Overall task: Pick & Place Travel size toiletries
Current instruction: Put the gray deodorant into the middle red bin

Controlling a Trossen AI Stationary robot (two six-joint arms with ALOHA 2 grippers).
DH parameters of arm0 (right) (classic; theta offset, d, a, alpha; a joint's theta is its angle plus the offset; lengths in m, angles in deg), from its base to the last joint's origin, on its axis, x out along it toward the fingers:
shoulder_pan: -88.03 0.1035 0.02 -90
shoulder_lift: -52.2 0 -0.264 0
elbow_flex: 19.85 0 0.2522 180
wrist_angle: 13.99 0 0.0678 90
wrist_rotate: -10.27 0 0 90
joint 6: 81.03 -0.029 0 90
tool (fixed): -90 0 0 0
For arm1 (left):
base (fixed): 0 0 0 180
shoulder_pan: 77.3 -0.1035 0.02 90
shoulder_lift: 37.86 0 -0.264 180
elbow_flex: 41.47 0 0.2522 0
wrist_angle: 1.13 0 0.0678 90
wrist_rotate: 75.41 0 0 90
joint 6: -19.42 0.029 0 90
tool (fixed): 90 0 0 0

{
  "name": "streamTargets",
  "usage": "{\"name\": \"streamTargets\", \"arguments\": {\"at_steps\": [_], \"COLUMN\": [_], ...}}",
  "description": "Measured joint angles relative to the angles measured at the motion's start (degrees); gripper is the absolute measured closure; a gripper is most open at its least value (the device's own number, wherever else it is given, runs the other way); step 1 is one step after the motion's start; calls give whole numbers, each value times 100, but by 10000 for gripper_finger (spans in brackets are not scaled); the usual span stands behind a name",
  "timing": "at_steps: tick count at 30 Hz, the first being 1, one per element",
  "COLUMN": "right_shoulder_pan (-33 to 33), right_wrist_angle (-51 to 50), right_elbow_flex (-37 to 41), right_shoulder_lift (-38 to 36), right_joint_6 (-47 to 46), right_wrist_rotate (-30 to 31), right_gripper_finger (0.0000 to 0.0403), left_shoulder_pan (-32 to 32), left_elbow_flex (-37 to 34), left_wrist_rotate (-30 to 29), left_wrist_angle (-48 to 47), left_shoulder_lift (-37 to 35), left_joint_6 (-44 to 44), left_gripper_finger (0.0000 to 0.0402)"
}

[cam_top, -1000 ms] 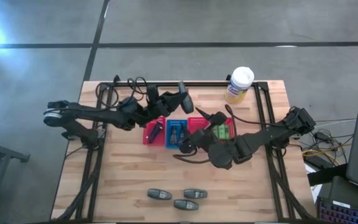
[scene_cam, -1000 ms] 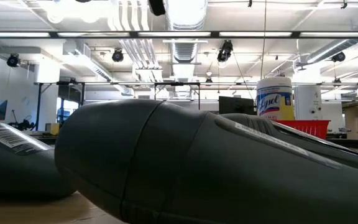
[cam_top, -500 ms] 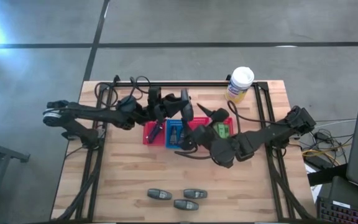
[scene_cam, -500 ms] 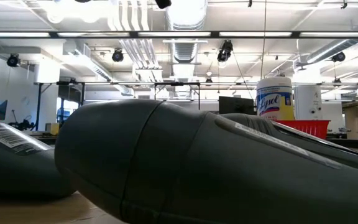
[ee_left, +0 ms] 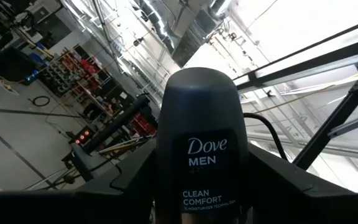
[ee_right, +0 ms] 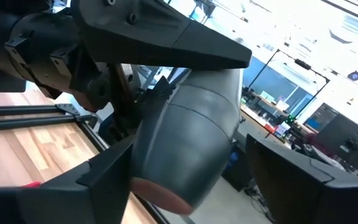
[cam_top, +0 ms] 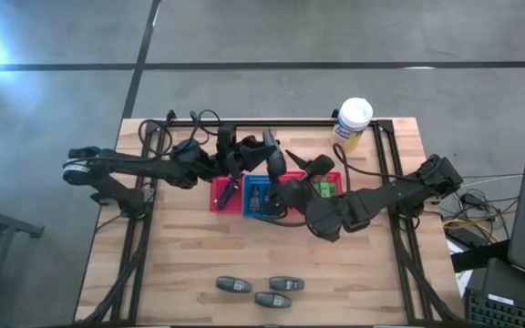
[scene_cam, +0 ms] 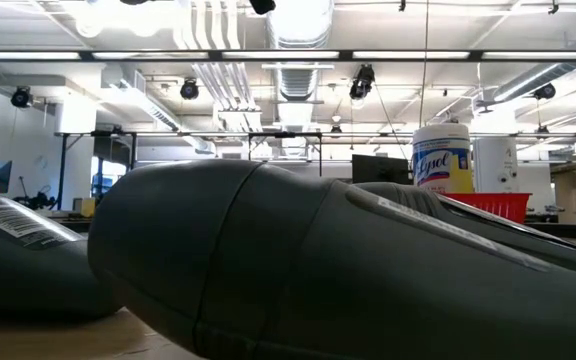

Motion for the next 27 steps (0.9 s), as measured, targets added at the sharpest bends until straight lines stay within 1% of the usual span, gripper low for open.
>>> {"name": "streamTargets", "arguments": {"at_steps": [9, 14, 17, 23, 27], "right_shoulder_pan": [-48, -50, -60, -85, -85], "right_wrist_angle": [-3, -6, -25, 23, 12], "right_elbow_flex": [9, 9, 9, 9, 8], "right_shoulder_lift": [-4, -4, -4, -40, -41], "right_joint_6": [32, 91, 120, 111, 111], "right_wrist_rotate": [25, 41, 73, 120, 111], "right_gripper_finger": [180, 190, 176, 121, 90], "left_shoulder_pan": [-61, -118, -175, -276, -325], "left_elbow_flex": [2, 2, 2, -22, -22], "left_wrist_rotate": [44, 75, 72, 34, 36], "left_wrist_angle": [-211, -314, -333, -752, -774], "left_shoulder_lift": [-11, -15, -15, 13, 9], "left_joint_6": [-2, 12, 57, 104, 109], "left_gripper_finger": [193, 193, 193, 193, 193]}}
